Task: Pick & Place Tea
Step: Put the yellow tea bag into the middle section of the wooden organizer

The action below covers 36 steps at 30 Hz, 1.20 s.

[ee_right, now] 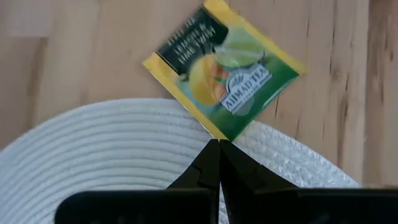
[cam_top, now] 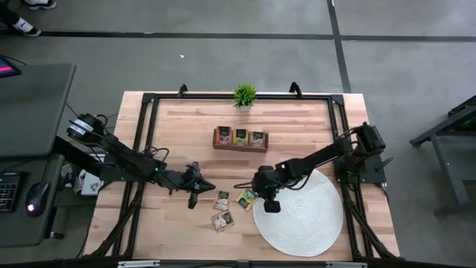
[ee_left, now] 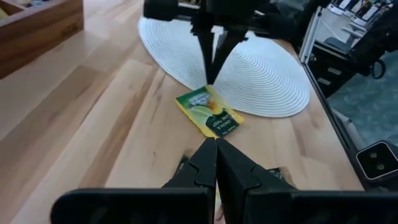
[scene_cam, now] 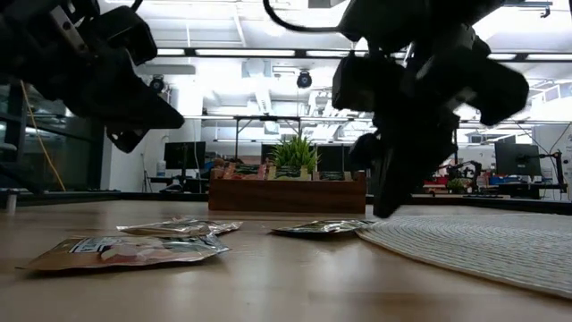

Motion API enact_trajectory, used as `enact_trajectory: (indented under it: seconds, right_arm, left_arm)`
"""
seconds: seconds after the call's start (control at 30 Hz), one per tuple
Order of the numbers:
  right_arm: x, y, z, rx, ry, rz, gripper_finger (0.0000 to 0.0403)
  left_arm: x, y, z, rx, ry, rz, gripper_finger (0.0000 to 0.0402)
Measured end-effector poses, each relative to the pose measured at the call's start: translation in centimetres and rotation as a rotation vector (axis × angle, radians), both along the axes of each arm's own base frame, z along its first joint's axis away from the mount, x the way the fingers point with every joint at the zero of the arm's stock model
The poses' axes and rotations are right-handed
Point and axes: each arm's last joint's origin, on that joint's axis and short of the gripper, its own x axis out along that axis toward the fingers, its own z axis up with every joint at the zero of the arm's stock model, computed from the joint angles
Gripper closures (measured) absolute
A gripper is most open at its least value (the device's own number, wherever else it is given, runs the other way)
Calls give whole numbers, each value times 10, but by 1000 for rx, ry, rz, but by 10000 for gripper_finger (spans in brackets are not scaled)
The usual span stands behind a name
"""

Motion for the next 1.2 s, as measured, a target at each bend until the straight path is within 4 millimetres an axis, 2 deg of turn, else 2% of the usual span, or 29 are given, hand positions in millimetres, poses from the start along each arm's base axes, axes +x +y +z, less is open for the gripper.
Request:
enact_trajectory:
  seconds: [0.2, 0.37, 0.63, 0.9, 1.2]
  right_arm:
    - [3, 1, -3, 1, -16, -17, 403]
    - [11, 3, 3, 41, -113, -36, 403]
    - [18, -1, 5, 49, -169, -137, 403]
    - [14, 5, -10, 75, -78, -87, 403]
    - [19, 7, -27, 138, -37, -195, 403]
  left_arm:
    - [9, -5, 2, -5, 3, -15, 401]
    - [13, -7, -1, 1, 14, -13, 401]
    - [15, -8, -3, 0, 24, -12, 401]
    - [15, -8, -3, -3, 25, -17, 401]
    - [15, -8, -3, -26, 27, -9, 401]
